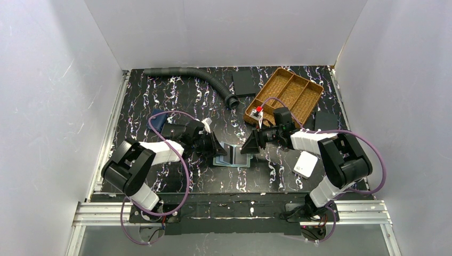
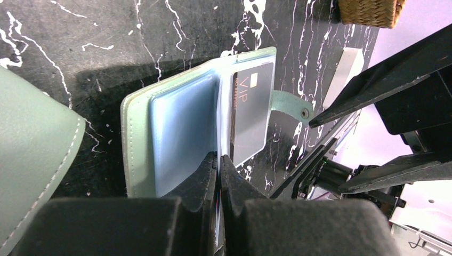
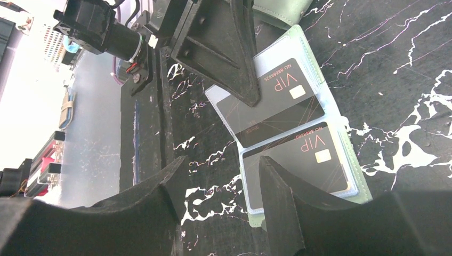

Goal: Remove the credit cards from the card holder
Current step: Remove the credit card from the card holder.

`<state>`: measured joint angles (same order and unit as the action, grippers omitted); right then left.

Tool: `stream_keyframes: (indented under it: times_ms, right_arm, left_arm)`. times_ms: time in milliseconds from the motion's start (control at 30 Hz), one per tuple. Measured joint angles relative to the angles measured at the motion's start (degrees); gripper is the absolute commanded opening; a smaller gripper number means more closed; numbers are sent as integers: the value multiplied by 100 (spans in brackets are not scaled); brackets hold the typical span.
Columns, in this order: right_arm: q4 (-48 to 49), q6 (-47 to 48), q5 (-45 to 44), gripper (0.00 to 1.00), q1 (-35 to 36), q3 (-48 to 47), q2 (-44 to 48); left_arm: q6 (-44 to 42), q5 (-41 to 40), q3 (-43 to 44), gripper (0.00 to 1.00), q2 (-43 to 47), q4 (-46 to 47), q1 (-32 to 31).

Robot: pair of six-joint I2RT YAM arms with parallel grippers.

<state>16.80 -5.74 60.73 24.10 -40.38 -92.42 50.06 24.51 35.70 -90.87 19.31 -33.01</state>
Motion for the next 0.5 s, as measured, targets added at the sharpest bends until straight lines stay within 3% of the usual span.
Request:
stream_keyframes:
  times_ms: [500]
  right_arm:
    - [-28, 50, 260, 61, -15, 0, 0]
  left_arm:
    - [-260, 551, 22, 0, 109, 470, 2]
